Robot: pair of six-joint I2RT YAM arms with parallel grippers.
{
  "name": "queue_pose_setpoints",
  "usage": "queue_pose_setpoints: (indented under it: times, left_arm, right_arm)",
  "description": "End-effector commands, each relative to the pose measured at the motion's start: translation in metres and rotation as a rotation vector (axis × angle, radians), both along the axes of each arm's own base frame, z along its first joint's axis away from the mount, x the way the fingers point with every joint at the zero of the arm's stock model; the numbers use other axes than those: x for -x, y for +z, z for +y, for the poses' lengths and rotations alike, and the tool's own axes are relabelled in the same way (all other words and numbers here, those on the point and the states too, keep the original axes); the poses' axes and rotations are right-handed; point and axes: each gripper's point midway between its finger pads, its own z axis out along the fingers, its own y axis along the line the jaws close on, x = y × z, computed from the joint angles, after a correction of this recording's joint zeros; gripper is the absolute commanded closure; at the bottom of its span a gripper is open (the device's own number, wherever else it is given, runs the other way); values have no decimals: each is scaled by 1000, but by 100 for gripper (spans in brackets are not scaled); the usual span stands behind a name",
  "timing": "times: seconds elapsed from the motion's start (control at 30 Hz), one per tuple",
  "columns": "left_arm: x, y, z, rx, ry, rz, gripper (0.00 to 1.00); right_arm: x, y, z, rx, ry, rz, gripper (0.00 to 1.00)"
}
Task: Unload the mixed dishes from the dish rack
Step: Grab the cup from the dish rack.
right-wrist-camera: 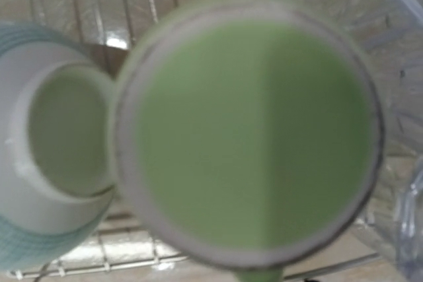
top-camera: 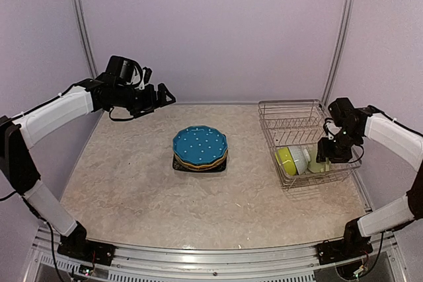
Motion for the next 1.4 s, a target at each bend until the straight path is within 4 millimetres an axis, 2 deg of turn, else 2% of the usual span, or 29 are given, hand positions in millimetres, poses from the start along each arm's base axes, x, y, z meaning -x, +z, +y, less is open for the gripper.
queue_pose_setpoints:
  times: [0.0, 0.33, 0.63, 0.77, 1.23, 1.37]
  left_arm:
    - [-7, 4, -4, 0, -20, -28, 1]
    - [-11, 4, -10, 20, -59, -21, 1]
    - [-11, 0, -12, 31, -76, 1, 1]
    - [-11, 0, -10, 32, -72, 4, 1]
    - [-17, 4, -18, 55, -101, 12, 1]
    - [-18, 6, -19, 59, -103, 8, 1]
  right_arm:
    - [-3, -12, -12, 49, -27, 12, 43]
    - [-14, -26, -16, 88, 6, 15, 55]
    - [-22, -35, -14, 86, 21, 23, 72]
    - [-26, -27, -15, 97, 28, 8, 75]
    - [-29, -9, -16, 109, 46, -29, 99]
    - [-33, 5, -17, 110, 41, -57, 100]
